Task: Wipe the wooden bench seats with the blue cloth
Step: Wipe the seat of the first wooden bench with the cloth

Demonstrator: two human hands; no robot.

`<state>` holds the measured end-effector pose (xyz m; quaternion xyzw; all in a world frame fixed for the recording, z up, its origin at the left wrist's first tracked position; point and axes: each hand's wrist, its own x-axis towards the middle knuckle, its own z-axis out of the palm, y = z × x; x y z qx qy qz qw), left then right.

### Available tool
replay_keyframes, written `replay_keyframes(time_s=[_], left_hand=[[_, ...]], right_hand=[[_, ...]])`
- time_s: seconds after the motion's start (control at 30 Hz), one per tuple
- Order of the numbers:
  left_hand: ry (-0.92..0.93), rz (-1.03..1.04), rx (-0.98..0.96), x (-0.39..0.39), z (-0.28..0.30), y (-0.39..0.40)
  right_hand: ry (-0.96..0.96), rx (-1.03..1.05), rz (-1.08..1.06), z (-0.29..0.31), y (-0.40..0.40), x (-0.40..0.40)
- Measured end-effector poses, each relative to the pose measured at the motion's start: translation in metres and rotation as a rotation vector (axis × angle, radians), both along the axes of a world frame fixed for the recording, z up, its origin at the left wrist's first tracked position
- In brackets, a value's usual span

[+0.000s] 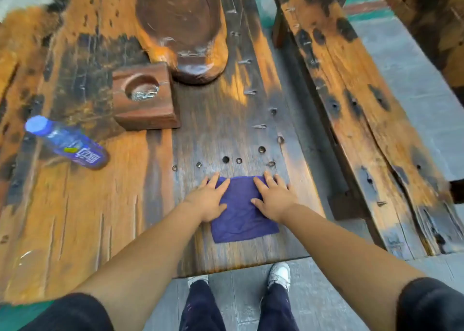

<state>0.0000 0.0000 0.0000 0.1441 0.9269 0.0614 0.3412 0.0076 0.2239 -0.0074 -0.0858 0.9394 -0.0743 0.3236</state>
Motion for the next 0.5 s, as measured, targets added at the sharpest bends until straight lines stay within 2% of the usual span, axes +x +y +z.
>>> replay_keyframes(time_s=[0.07, 0.13, 0.23, 0.37, 0.5], left_hand=[[0.081, -0.006, 0.001, 0.001, -0.004, -0.001], [0.128, 0.07, 0.066, 0.001, -0.01, -0.002], [0.059, 0.254, 0.218, -0.013, -0.006, 0.002], [0.088, 0.091, 0.144, -0.021, 0.007, 0.004], [0.153, 0.026, 0.306, -0.022, 0.023, 0.013]], right_hand=[[0.136, 0.01, -0.011, -0.002, -0.001, -0.002], [0.234, -0.017, -0.034, -0.003, -0.004, -0.005], [0.123, -0.142, -0.197, 0.002, -0.011, -0.012], [-0.009, -0.229, -0.223, 0.009, -0.013, -0.015], [-0.014, -0.297, -0.289, 0.015, -0.007, -0.004]])
